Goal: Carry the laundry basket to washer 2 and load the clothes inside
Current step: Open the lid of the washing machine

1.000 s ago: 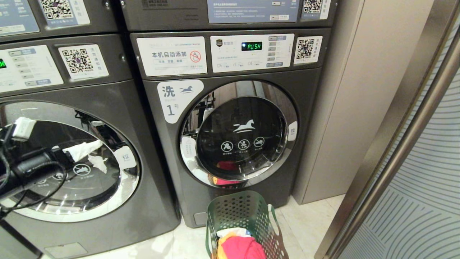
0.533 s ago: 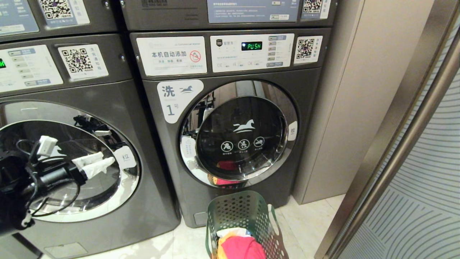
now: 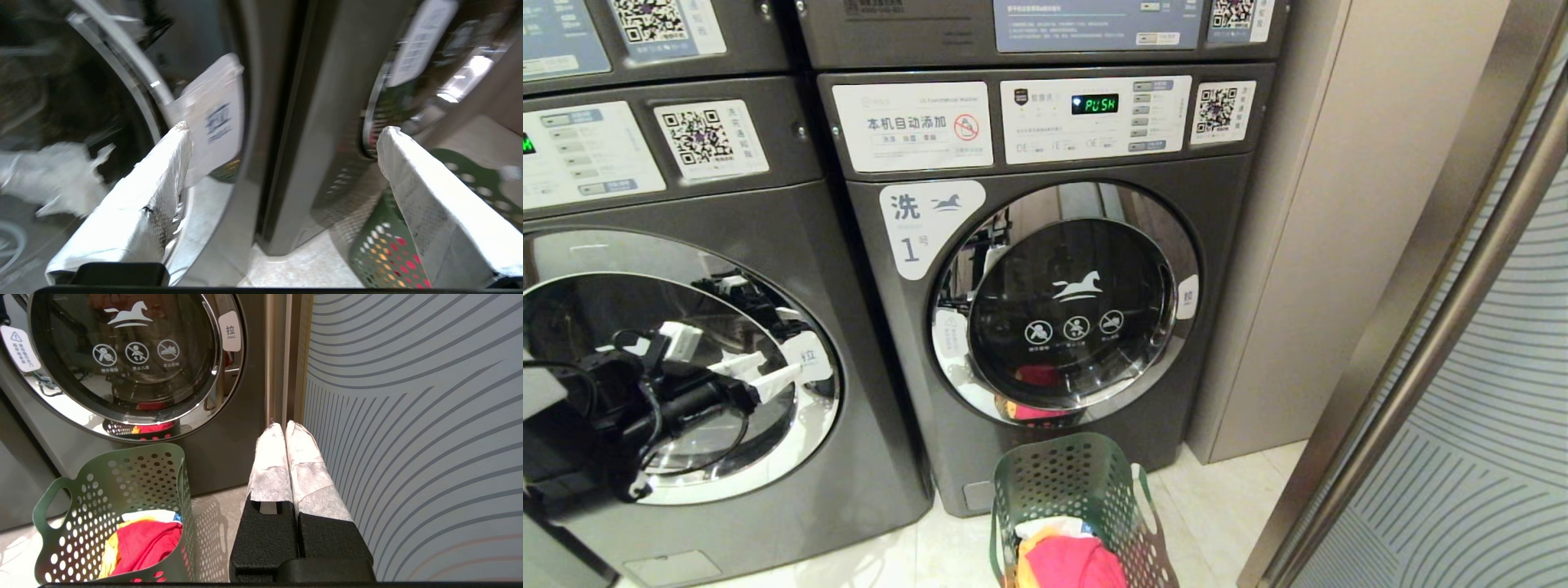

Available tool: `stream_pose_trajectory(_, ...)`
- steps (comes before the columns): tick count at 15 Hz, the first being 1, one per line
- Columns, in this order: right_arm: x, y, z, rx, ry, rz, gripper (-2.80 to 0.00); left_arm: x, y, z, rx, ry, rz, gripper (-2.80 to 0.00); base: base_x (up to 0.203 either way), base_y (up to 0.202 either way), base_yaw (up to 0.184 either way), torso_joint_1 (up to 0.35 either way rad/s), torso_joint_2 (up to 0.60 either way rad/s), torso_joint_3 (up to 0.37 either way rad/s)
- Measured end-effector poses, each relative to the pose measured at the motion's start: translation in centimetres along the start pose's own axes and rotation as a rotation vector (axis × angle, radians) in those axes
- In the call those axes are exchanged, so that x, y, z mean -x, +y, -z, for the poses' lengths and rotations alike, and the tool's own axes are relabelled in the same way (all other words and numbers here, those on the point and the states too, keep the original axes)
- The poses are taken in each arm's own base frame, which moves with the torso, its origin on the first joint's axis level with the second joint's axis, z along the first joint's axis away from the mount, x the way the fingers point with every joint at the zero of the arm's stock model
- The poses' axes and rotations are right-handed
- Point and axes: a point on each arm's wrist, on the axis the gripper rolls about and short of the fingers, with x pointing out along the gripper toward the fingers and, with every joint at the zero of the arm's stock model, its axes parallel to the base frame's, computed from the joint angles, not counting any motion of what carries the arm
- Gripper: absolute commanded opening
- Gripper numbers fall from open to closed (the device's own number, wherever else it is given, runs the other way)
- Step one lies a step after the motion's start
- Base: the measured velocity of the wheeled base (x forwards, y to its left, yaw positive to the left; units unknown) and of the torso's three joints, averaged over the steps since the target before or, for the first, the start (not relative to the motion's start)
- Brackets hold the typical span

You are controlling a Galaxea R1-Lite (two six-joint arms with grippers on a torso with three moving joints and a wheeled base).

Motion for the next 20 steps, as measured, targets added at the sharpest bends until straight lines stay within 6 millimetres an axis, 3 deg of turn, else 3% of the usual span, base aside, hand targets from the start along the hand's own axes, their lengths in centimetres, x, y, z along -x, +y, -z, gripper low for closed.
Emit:
stream_pose_trajectory(13,0.0,0.0,0.0,0.0,0.0,0.0,-2.8,-5.2,1.6,2.1,0.017,0.022,0.01,0.0,0.0,0.0,0.0,0.0,0.0,0.0)
stream_pose_trajectory(20,0.0,0.0,0.0,0.0,0.0,0.0,-2.8,-6.7,2.1,2.8,0.005,0.013,0.047,0.0,0.0,0.0,0.0,0.0,0.0,0.0)
